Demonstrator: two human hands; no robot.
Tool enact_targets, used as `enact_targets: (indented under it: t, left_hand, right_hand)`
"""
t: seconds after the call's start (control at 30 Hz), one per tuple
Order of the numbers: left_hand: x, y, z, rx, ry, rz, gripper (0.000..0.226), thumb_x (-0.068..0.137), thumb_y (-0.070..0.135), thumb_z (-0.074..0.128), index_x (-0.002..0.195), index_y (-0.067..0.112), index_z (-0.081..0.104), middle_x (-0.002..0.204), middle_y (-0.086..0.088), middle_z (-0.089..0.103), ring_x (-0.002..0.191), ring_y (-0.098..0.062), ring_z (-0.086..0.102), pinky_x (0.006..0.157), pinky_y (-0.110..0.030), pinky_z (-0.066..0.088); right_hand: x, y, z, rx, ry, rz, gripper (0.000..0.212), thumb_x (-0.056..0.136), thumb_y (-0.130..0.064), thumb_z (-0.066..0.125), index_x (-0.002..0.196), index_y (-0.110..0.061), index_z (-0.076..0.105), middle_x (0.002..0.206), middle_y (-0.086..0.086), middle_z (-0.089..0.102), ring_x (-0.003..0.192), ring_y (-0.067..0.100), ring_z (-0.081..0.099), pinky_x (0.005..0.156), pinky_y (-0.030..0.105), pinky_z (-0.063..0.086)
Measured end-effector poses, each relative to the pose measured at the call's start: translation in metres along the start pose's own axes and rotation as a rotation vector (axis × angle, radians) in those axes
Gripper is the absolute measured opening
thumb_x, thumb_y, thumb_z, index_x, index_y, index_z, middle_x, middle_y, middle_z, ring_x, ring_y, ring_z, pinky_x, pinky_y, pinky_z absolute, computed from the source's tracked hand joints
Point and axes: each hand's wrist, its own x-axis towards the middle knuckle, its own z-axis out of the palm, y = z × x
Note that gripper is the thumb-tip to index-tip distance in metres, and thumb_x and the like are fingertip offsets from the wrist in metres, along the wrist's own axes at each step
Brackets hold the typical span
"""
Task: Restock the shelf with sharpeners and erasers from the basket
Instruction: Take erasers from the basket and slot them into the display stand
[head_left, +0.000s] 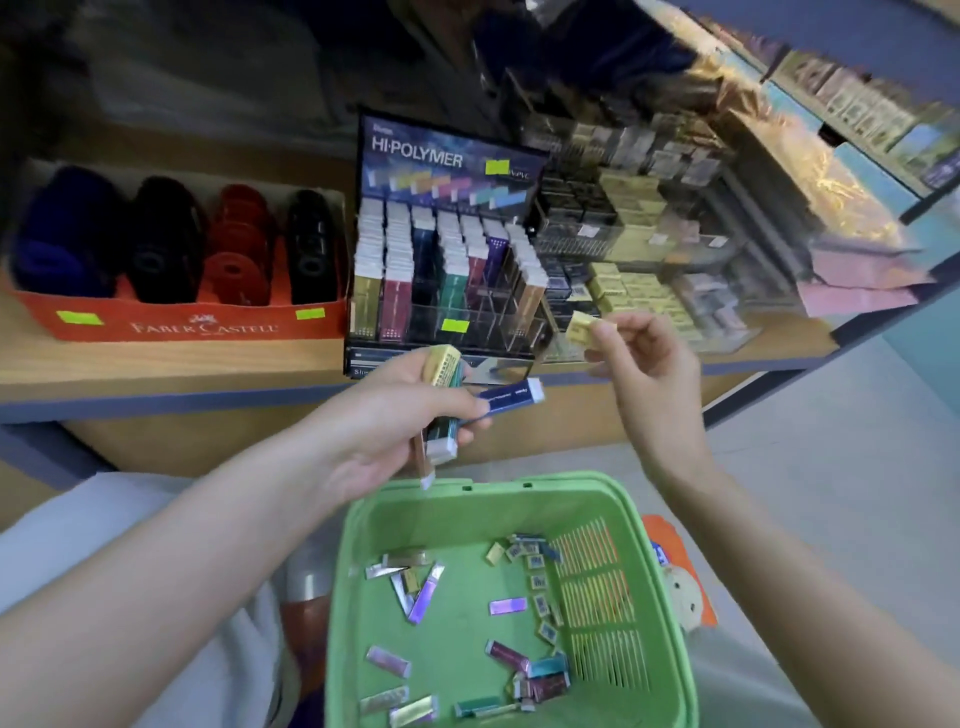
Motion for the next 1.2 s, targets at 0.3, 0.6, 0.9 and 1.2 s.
enact_targets:
  t: [0.3, 0.6, 0.9, 1.2]
  left_hand:
    - [0.035, 0.003, 0.025, 0.065, -0.062, 0.033, 0.027, 0.082, -0.012, 0.061, 0.099, 0.008, 0.053, 0.086, -0.011, 0.063, 0.059, -0.011, 0.06, 0.049, -0.018, 0.046]
    - [0.058, -0.002, 0.036, 0.137, -0.091, -0.011, 0.03, 0.081, -0.01, 0.064, 0.1, 0.01, 0.054, 0.093, -0.01, 0.063, 0.068, -0.015, 0.062, 0.055, -0.02, 0.05]
    - [0.064, -0.008, 0.047, 0.214, -0.119, -0.009, 0.03, 0.081, -0.006, 0.065, 0.101, 0.014, 0.054, 0.099, -0.008, 0.063, 0.072, -0.015, 0.063, 0.058, -0.022, 0.049]
    - [0.064, -0.011, 0.047, 0.241, -0.111, 0.006, 0.03, 0.081, -0.007, 0.065, 0.101, 0.013, 0.054, 0.1, -0.008, 0.064, 0.075, -0.016, 0.064, 0.056, -0.018, 0.051]
  right_hand:
    - [0.1, 0.062, -0.064, -0.438, 0.29, 0.167, 0.018, 0.093, -0.027, 0.057, 0.095, -0.01, 0.06, 0.086, 0.011, 0.068, 0.081, 0.023, 0.064, 0.082, 0.033, 0.05]
    - [0.15, 0.079, -0.082, -0.706, 0.063, 0.34, 0.034, 0.091, -0.043, 0.058, 0.088, -0.011, 0.069, 0.089, 0.012, 0.071, 0.094, 0.028, 0.064, 0.092, 0.042, 0.048]
    - [0.147, 0.078, -0.077, -0.833, -0.042, 0.261, 0.011, 0.088, -0.033, 0.063, 0.092, -0.022, 0.065, 0.095, 0.003, 0.067, 0.102, 0.027, 0.06, 0.1, 0.052, 0.039]
    - [0.145, 0.072, -0.088, -0.843, -0.213, 0.145, 0.03, 0.079, 0.0, 0.069, 0.109, -0.004, 0.066, 0.098, 0.012, 0.066, 0.092, 0.02, 0.059, 0.079, 0.018, 0.039]
